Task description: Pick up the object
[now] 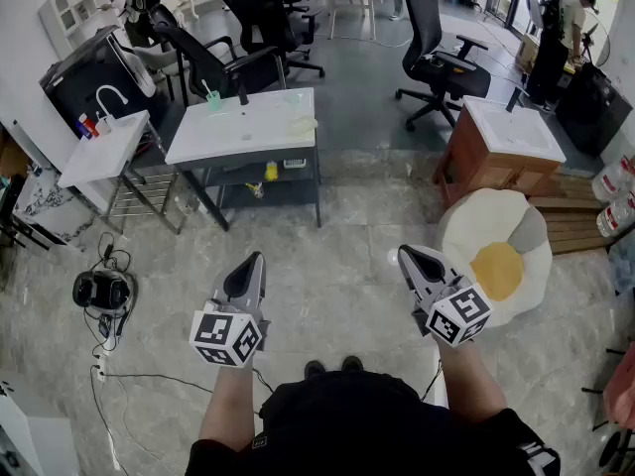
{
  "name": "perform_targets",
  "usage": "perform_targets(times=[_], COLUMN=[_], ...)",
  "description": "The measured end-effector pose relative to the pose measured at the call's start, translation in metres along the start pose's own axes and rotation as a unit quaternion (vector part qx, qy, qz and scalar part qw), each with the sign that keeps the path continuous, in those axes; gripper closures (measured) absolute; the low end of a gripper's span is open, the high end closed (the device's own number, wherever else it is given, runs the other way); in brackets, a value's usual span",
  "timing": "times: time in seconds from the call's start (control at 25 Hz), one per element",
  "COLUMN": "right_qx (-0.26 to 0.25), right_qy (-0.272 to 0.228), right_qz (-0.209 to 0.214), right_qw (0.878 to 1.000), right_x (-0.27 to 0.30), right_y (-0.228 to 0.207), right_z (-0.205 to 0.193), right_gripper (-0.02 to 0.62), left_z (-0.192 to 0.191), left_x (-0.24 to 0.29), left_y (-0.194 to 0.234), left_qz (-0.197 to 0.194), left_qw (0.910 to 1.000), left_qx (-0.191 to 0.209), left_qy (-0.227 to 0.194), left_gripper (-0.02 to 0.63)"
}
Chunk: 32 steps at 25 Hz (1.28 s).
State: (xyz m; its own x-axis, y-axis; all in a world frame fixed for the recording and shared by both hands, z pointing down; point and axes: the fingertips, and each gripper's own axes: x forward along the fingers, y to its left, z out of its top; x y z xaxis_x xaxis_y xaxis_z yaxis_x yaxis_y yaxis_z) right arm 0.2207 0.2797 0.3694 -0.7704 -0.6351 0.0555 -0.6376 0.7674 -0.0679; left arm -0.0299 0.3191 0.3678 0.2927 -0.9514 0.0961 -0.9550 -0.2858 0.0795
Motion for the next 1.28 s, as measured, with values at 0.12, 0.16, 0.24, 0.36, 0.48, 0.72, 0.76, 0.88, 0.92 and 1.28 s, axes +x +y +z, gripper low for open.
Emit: perform_targets(times=[0.12,0.16,0.24,0.36,0.48,0.72,0.76,0.88,0.92,1.28], right_qx=[0.002,0.003,0.004,0.009,0.016,0.001,0.001,0.003,0.003,0.020], right_qy=[-0.004,-0.005,-0.004,-0.004,-0.007,0.010,0.010,0.004,0.003,0.007], right_qz=[0.009,0.013,0.022,0.030,0.025,0.015,0.018,0.026,0.029,0.039], right_qw=[1.000,1.000,1.000,0.999,1.000,1.000,1.000,1.000,1.000,0.999], right_x=[0.007,0.008,0.012,0.017,0.017,0.014,0.014,0.011,0.010,0.017], right_y=[0.010,0.015,0.023,0.026,0.019,0.006,0.005,0.002,0.000,-0.013], right_z=[-0.002,-0.002,-0.002,-0.002,0.000,-0.002,-0.002,0.002,0.003,-0.006], right_gripper=[0.584,0.584,0.584,0.584,0.584,0.584,0.583,0.583,0.583,0.583], left_z=[-0.002,-0.003,-0.004,0.001,0.003,0.006,0.007,0.008,0.009,0.006], left_x=[-0.003,-0.004,-0.005,-0.004,-0.002,0.002,0.004,0.008,0.010,0.029], left_y=[0.006,0.007,0.008,0.010,0.010,0.006,0.006,0.001,-0.001,0.001], left_qz=[0.017,0.019,0.020,0.023,0.025,0.030,0.030,0.029,0.029,0.028], left_qw=[0.9998,0.9998,0.9997,0.9996,0.9995,0.9993,0.9993,0.9994,0.9994,0.9994], left_qx=[0.004,0.005,0.008,0.012,0.014,0.016,0.016,0.015,0.014,0.007], left_qy=[0.007,0.009,0.013,0.011,0.011,0.014,0.013,0.015,0.016,0.018], left_gripper=[0.595,0.595,0.595,0.595,0.594,0.592,0.592,0.591,0.582,0.457])
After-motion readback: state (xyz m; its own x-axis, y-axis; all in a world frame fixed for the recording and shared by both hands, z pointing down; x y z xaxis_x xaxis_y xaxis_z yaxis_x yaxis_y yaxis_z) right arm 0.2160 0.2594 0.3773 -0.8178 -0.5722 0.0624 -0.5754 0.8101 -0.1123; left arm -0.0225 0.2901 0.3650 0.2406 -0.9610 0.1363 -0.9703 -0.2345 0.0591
